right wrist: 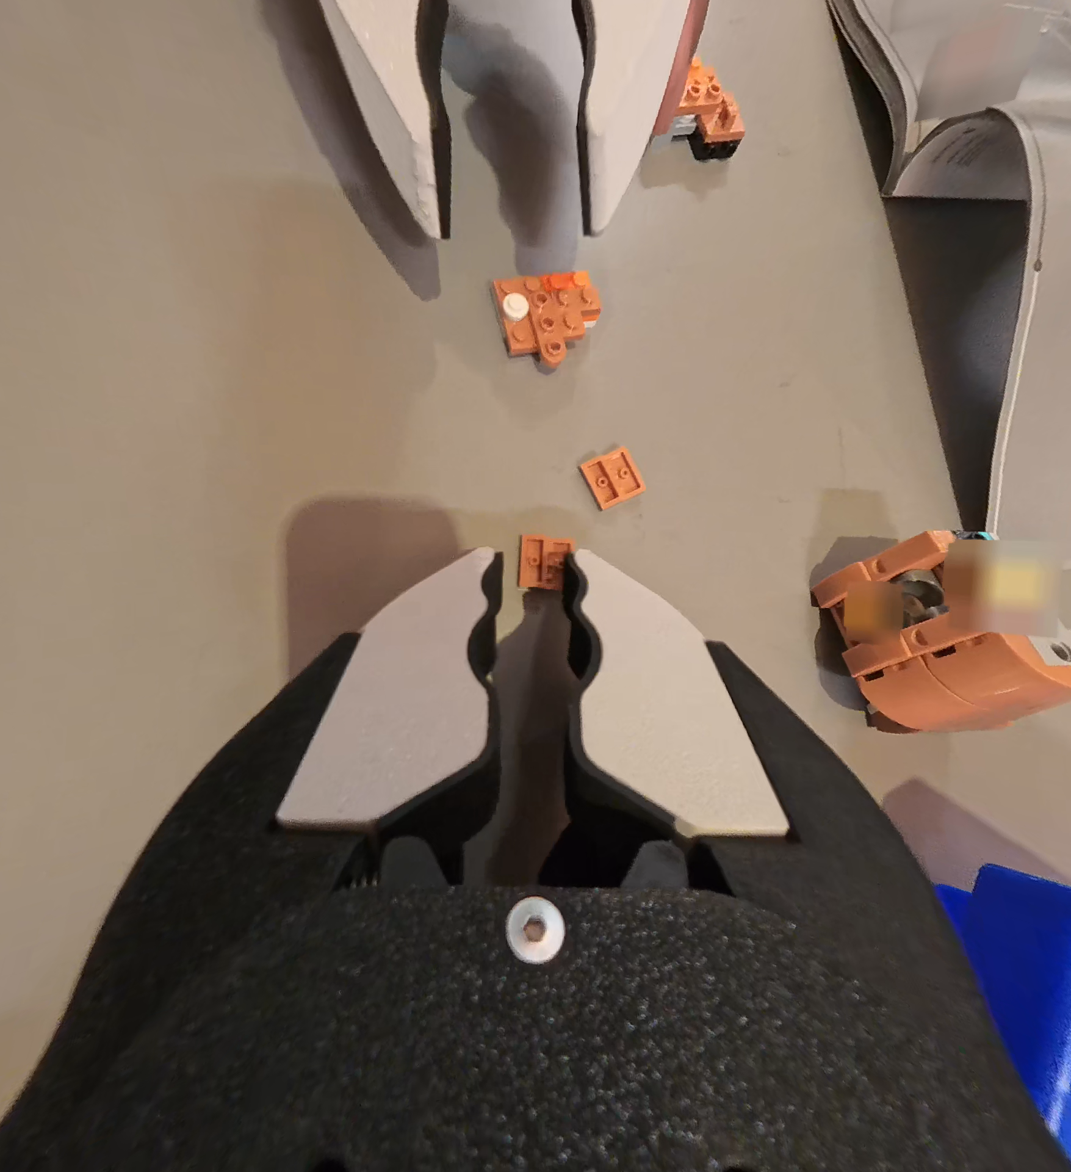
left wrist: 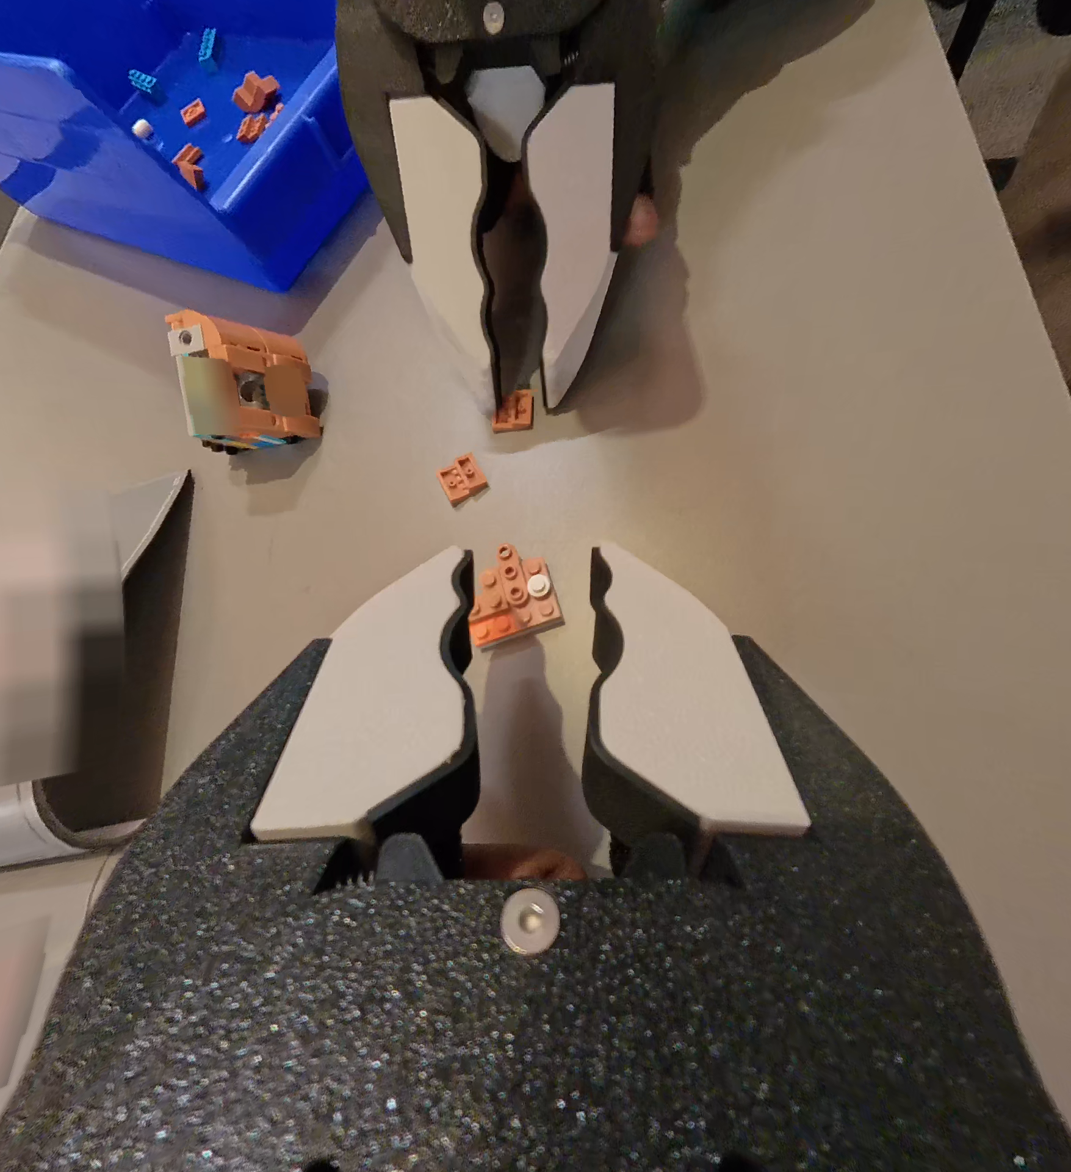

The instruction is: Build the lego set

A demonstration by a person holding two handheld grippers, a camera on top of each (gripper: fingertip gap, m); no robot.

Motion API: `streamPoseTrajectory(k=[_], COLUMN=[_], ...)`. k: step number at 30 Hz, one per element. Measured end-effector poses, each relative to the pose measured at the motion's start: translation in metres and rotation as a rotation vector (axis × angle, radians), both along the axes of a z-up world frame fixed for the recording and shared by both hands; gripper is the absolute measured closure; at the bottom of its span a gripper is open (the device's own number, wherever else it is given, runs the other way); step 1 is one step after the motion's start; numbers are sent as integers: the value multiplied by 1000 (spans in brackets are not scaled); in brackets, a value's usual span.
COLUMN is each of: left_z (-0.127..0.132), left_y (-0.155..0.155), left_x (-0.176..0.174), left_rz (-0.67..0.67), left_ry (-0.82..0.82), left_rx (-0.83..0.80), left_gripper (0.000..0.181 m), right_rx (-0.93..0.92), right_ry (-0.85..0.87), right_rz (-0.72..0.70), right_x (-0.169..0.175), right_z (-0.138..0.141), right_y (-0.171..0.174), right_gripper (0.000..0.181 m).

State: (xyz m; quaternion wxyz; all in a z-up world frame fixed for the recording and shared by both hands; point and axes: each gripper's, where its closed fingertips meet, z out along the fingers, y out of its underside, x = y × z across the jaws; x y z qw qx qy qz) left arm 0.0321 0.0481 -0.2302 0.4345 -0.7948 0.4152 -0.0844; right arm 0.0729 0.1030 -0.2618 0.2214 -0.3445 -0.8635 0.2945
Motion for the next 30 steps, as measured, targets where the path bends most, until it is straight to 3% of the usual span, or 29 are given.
streamPoseTrajectory(k=[2, 8, 17, 23, 30], left_z=[0, 2, 6, 14, 17], left_y=[1, 8, 7, 3, -1], left_x=[5, 13, 21, 28, 31], left_rz=[-9, -5, -72, -117, -78], left_ry=[1, 19, 210, 211, 227], left_rx=[2, 37, 236, 314, 340], left_gripper=[146, 146, 154, 167, 177], right_rx=[8, -7, -390, -507, -582], right_ry=[-2, -23, -24, -38, -38], right_rz=[-9, -36, 42, 73, 68], right_x=[-1, -3, -6, -7, -9], right_z=[-1, 0, 44, 58, 65], right_y=[0, 0, -48, -65, -68], right_gripper=[173, 173, 173, 174, 174])
